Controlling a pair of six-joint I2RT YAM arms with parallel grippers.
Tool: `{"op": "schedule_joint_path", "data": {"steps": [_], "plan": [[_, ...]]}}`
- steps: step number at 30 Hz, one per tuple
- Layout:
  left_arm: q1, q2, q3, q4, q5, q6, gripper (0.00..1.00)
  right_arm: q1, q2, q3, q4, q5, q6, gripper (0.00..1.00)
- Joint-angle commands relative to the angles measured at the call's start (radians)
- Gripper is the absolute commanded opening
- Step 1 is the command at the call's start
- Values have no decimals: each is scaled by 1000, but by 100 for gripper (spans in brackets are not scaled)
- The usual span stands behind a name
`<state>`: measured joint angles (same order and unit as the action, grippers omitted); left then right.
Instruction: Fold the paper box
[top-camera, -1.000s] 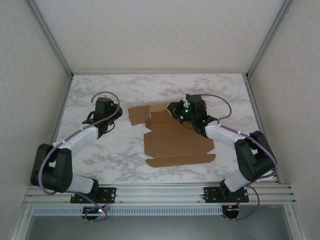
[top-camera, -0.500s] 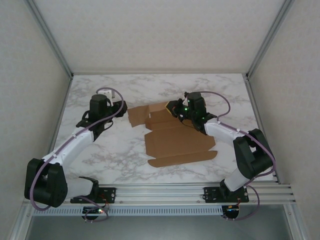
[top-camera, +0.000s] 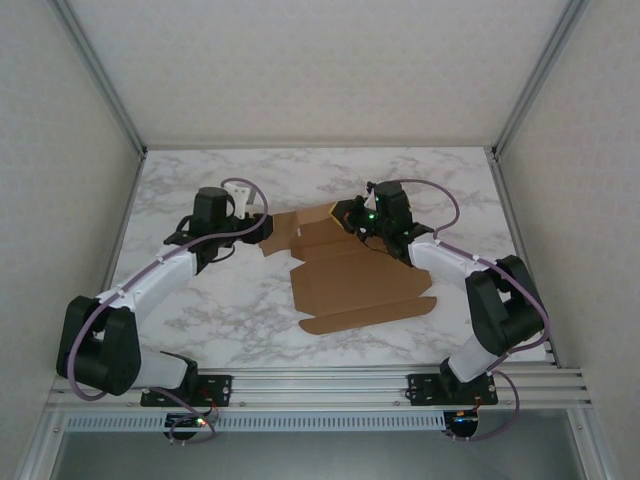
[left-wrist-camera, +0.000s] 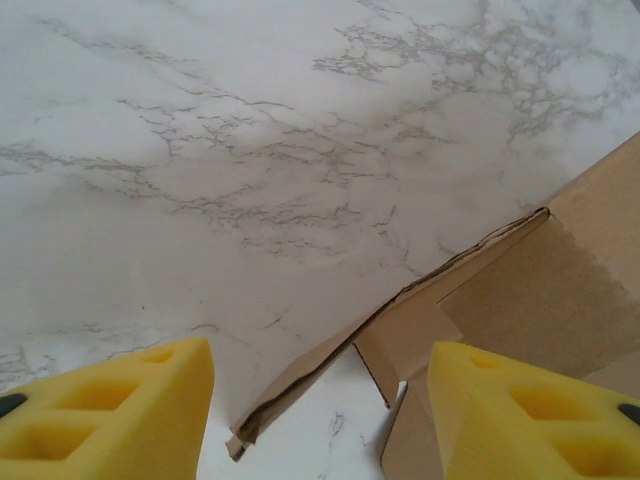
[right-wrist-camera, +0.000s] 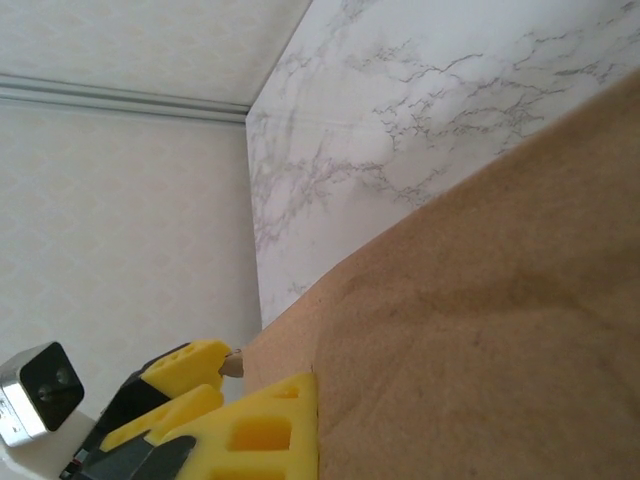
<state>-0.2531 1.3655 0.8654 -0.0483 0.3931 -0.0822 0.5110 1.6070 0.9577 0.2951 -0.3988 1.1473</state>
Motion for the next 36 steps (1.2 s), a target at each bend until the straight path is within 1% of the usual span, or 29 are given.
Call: {"op": "schedule_joint_path", "data": {"steps": [1,3,5,8,11,14,18,20,22,25,29,32,36], "plan": [[-3,3,-22,52,-29,86,57,-6,31,13,-53,-20,-27,5],[-3,-2,-44,84,-27,114,56,-7,35,13,-52,-23,-27,5],[-3,7,-57,96,22,141,53,-12,40,16,-49,-25,-26,5],[-5,15,-89,131,56,170,51,-15,50,19,-44,-30,-24,5],[-5,30,-92,123,29,196,46,-16,61,21,-35,-32,-20,5],[-5,46,-85,113,-3,208,38,-16,71,21,-23,-40,-13,5],[-8,66,-75,115,-13,194,24,-16,79,19,-15,-45,-6,5],[-21,62,-76,130,-14,175,19,-17,79,19,-14,-47,-5,5],[-41,42,-92,163,-29,146,16,-16,79,18,-13,-47,-3,5],[-76,15,-119,216,-119,66,9,-16,76,13,-9,-44,6,5],[-134,16,-108,230,-272,-69,6,-15,73,6,-2,-35,21,5],[-179,31,-88,242,-404,-201,6,-10,67,1,1,-31,35,5],[-255,101,-23,233,-525,-329,7,0,58,-2,-4,-16,46,5]]}}
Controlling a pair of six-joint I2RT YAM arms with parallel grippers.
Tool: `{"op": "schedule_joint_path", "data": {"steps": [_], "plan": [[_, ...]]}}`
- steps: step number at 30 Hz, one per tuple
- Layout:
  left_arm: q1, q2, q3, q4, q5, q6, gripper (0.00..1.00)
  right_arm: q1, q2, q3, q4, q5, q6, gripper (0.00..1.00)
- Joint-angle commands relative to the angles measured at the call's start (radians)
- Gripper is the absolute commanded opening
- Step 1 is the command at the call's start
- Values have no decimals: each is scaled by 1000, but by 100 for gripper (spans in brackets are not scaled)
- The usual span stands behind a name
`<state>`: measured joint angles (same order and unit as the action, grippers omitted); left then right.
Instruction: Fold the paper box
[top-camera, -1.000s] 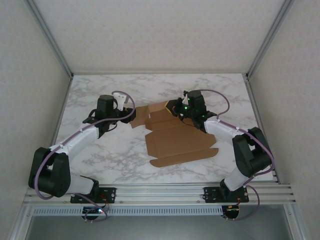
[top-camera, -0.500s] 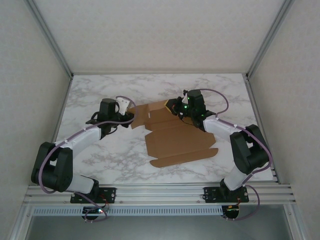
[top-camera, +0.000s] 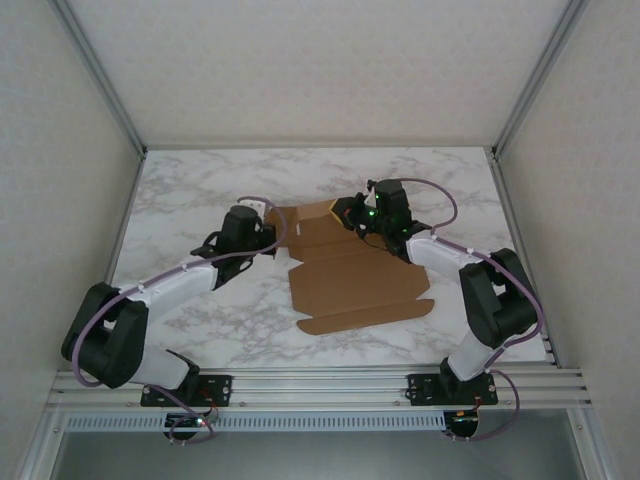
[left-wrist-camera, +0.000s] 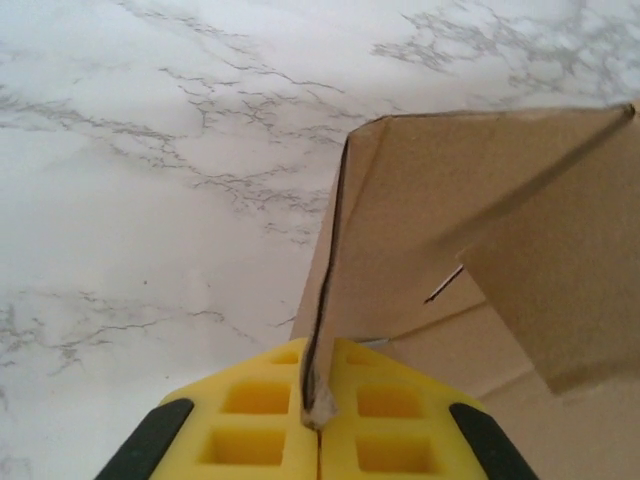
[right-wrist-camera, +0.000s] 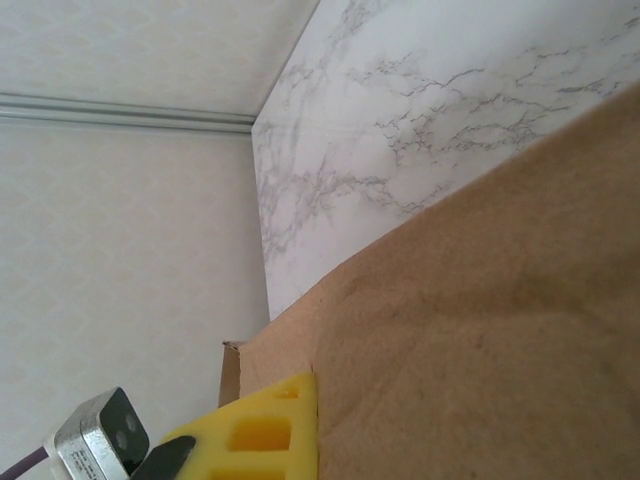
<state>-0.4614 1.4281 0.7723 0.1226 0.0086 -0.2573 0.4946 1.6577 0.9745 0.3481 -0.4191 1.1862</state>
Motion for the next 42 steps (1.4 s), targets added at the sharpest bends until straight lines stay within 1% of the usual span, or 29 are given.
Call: {"op": "schedule_joint_path", "data": {"steps": [1,5,8,12,15,16,18,20,23,25,28,30,31,33,35,38,40,42], "plan": [[-66,64,86,65,-147,-175,7,18,6,-19,-60,9,9,5],[-137,154,150,47,-184,-238,7,21,1,-28,-62,25,20,5],[-173,175,178,30,-215,-248,7,22,-3,-32,-67,31,18,5],[-177,153,173,5,-254,-249,7,20,-6,-36,-75,33,8,5],[-177,112,160,-6,-245,-232,8,19,-7,-36,-83,32,-6,5],[-176,100,160,-16,-236,-222,10,18,-6,-36,-86,31,-10,5],[-176,71,160,-35,-197,-184,19,14,-6,-34,-95,26,-18,5],[-175,30,152,-65,-170,-137,30,13,-10,-29,-115,25,-36,5],[-169,-54,128,-104,-144,-80,42,9,-13,-19,-137,16,-59,5],[-154,-112,128,-135,-125,-56,46,7,-15,-16,-147,13,-69,5],[-128,-220,125,-138,-44,5,52,1,-16,-11,-154,12,-75,5],[-99,-284,128,-143,-26,24,58,1,-16,-4,-161,8,-80,5],[-69,-315,128,-139,-10,22,61,1,-19,-1,-167,5,-86,5],[13,-350,128,-136,17,0,64,2,-19,4,-173,0,-92,5],[101,-351,133,-136,11,-10,65,0,-22,7,-178,-7,-98,5],[218,-283,128,-132,-52,-15,66,1,-26,7,-185,-13,-106,5],[310,-191,130,-117,-30,-48,64,1,-27,7,-186,-18,-108,5],[348,-104,129,-75,18,-27,61,1,-29,6,-181,-20,-106,5]]}}
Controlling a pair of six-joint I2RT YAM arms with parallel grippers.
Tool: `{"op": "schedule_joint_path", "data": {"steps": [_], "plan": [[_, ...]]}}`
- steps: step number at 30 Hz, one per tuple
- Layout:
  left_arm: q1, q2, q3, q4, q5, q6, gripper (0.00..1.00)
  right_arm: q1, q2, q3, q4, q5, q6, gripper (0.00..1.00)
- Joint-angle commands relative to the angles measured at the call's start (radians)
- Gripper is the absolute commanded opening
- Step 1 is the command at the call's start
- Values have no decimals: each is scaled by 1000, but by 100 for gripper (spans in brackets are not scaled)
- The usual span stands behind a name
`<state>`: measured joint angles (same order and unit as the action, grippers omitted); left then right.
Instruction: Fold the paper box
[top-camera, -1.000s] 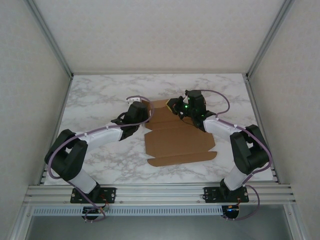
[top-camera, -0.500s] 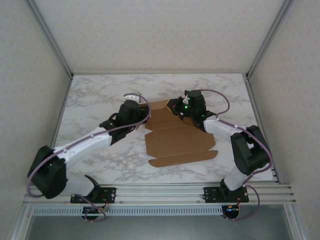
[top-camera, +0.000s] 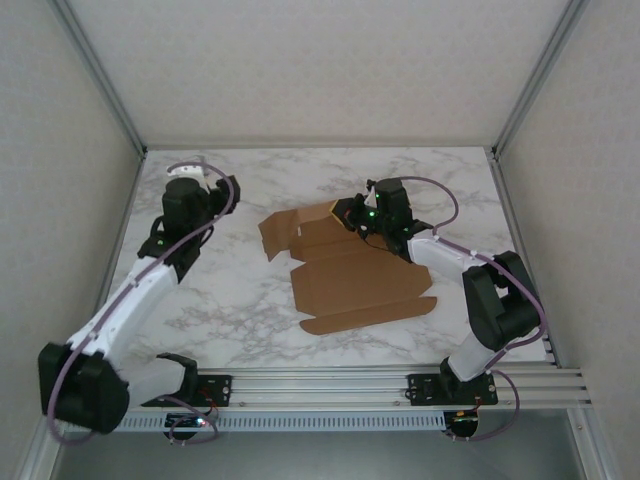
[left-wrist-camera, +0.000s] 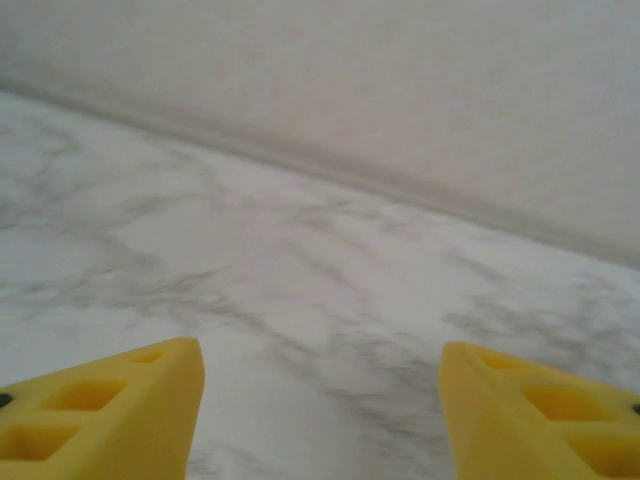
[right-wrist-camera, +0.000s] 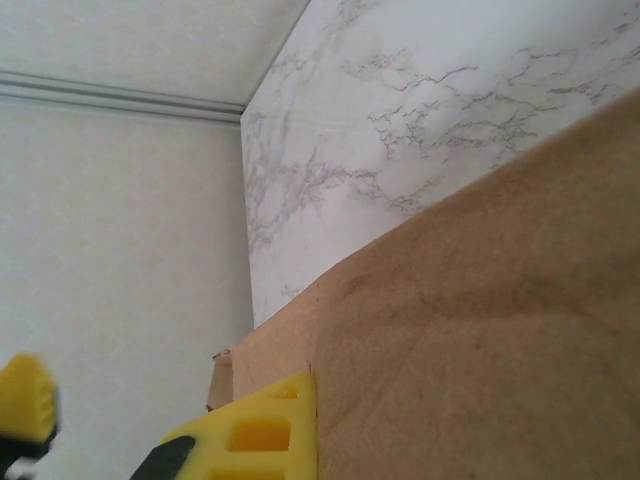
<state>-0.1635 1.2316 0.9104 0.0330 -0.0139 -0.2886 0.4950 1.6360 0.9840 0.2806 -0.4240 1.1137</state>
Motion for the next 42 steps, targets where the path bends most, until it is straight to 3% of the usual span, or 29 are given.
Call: {"op": "schedule_joint_path", "data": {"steps": [1,8,13,19,33,42], "plan": [[51,138,-3,36,56,26,60,0,-7,-2,-117,-16,-34,5],[5,336,68,13,230,54,55,-1,-6,10,-130,-13,-34,5],[-117,355,37,55,253,166,58,1,3,19,-120,-18,-26,5],[-182,316,18,39,292,202,57,0,13,25,-114,-12,-16,5],[-289,133,-158,103,170,-53,57,4,5,-18,-75,5,-8,5],[-425,68,-215,133,48,-65,59,4,-13,-51,-67,11,-9,5]]}}
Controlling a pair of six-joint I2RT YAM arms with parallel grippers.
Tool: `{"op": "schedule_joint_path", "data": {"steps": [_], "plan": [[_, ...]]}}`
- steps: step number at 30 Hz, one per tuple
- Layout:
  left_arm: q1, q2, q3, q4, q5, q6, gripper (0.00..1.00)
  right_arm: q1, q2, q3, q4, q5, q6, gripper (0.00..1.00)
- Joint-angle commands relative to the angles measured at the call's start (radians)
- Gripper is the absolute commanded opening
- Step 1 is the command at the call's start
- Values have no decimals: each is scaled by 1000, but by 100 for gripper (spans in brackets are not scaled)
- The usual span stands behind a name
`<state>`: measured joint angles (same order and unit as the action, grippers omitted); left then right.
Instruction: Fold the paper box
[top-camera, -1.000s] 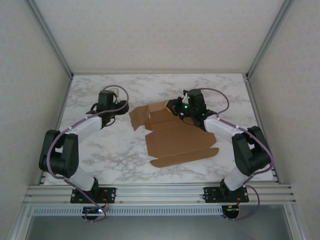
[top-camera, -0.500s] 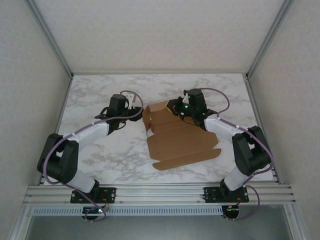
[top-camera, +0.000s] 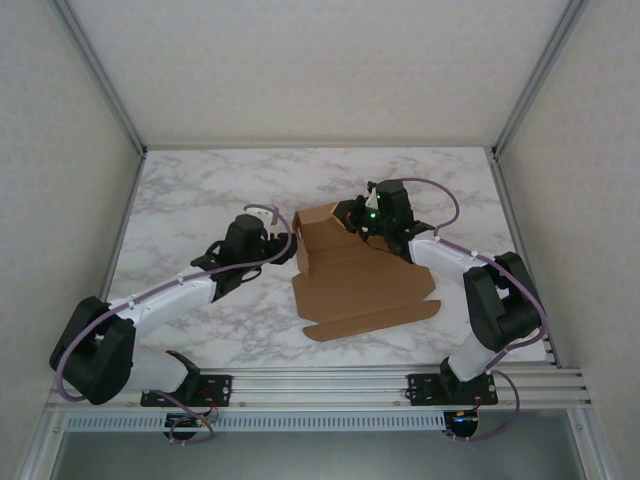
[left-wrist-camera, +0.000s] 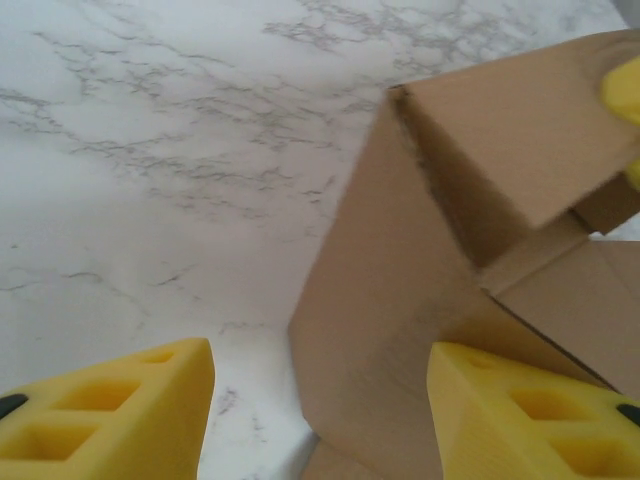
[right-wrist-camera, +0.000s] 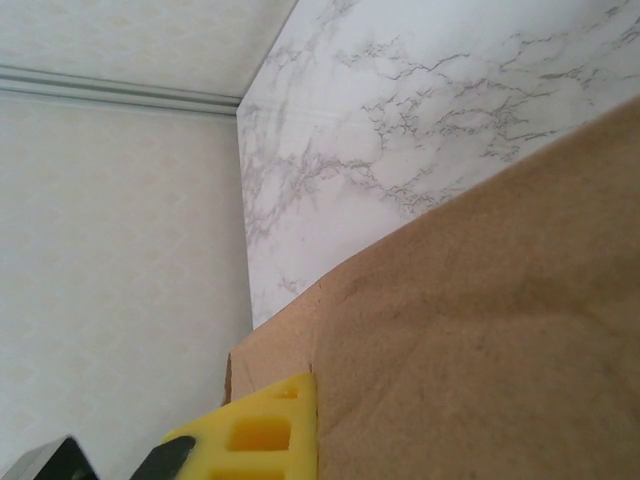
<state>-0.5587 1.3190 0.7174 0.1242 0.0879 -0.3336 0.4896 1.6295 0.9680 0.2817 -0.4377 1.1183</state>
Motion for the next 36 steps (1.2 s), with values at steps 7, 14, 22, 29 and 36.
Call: {"op": "schedule_joint_path", "data": {"steps": [7,14,22,29,36], "plan": [[-71,42,-34,85,-66,33,59,13,-15,-40,-65,20,-9,5],[-98,112,29,86,-112,142,59,15,-47,-41,-76,12,-6,5],[-104,184,65,145,-132,233,60,21,-66,-41,-90,-4,1,6],[-120,243,113,174,-171,262,57,29,-77,-47,-90,-10,17,5],[-124,295,155,166,-286,231,45,34,-95,-61,-82,-5,56,5]]}}
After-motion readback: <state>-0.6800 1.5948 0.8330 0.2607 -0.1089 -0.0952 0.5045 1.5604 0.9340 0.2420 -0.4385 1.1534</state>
